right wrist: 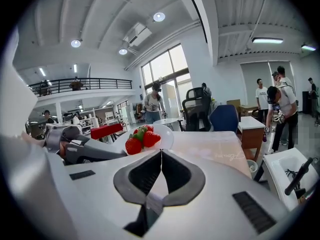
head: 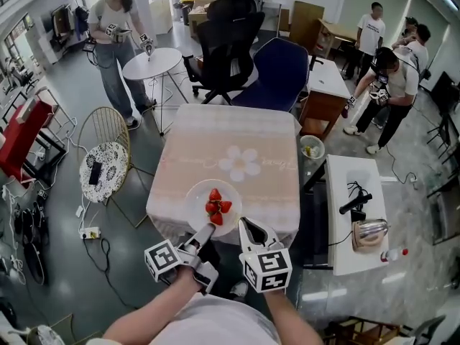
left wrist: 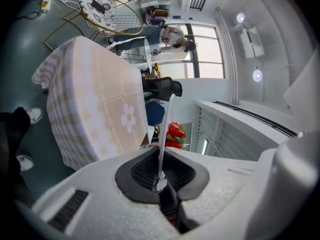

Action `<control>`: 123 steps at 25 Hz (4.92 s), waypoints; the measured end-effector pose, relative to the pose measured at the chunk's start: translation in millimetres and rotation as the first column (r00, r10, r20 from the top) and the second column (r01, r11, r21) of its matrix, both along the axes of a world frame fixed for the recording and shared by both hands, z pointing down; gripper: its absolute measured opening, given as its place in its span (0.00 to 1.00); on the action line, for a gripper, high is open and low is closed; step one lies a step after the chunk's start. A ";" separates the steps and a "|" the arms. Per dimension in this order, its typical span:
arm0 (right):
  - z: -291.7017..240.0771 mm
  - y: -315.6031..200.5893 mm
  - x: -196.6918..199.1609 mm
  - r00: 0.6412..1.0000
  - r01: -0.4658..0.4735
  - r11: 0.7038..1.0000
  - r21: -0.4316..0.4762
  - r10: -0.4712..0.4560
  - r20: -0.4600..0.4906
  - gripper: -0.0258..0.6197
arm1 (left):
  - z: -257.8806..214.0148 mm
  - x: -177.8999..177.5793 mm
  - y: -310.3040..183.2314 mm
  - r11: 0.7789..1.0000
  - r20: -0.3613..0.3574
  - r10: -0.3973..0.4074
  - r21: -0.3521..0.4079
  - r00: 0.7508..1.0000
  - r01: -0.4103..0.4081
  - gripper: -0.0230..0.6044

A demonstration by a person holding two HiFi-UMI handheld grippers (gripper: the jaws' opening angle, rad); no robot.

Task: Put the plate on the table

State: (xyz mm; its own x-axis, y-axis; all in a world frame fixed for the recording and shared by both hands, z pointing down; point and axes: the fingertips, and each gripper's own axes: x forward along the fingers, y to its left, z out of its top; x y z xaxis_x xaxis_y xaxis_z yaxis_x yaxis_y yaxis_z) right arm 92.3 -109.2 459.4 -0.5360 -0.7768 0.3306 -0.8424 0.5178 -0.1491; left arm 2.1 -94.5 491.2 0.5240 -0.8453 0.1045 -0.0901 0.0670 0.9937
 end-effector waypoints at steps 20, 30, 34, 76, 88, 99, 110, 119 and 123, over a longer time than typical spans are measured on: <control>38.9 -139.7 -47.0 0.986 -0.154 0.984 -0.088 0.147 -0.081 0.05 | 53.2 -43.8 -144.5 0.979 -0.037 0.180 -0.088 0.983 -0.182 0.07; 49.2 -168.7 -62.1 0.967 -0.240 0.963 -0.120 0.226 -0.120 0.05 | 79.7 -58.3 -178.0 0.948 -0.026 0.296 -0.112 0.955 -0.298 0.07; 51.8 -176.3 -59.8 0.961 -0.255 0.959 -0.125 0.238 -0.139 0.05 | 92.5 -54.9 -191.1 0.936 -0.023 0.331 -0.119 0.943 -0.331 0.07; 126.8 -269.2 -6.8 0.993 -0.003 0.953 -0.303 -0.033 -0.113 0.05 | 198.8 -2.9 -264.8 0.914 0.096 0.218 -0.369 0.971 -0.169 0.07; 133.4 -275.1 -16.0 0.991 0.098 0.940 -0.327 -0.124 -0.057 0.05 | 202.0 -10.4 -261.8 0.893 0.263 0.259 -0.432 0.929 -0.126 0.15; 134.6 -273.1 -23.5 0.983 0.167 0.927 -0.336 -0.183 -0.018 0.05 | 203.4 -19.0 -250.6 0.861 0.430 0.340 -0.500 0.836 -0.094 0.26; 126.8 -260.6 -26.7 0.990 0.118 0.941 -0.316 -0.137 -0.037 0.05 | 187.7 -24.1 -236.7 0.879 0.455 0.380 -0.448 0.805 -0.162 0.28; 113.2 -229.1 -42.4 0.996 0.046 0.958 -0.282 -0.064 -0.056 0.05 | 140.5 -29.0 -230.6 0.927 0.523 0.373 -0.254 0.766 -0.277 0.28; 103.4 -211.7 -47.2 0.997 0.020 0.967 -0.253 -0.037 -0.063 0.05 | 119.6 -27.5 -216.9 0.929 0.536 0.369 -0.176 0.759 -0.327 0.27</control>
State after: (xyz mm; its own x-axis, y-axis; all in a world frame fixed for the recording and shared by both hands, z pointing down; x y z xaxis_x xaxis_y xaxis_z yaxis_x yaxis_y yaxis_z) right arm 45.0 -321.0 562.8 -0.5269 -0.6486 0.5492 -0.8402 0.4948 -0.2218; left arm -25.4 -311.4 610.8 0.6149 -0.5959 0.5165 -0.6499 -0.0120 0.7599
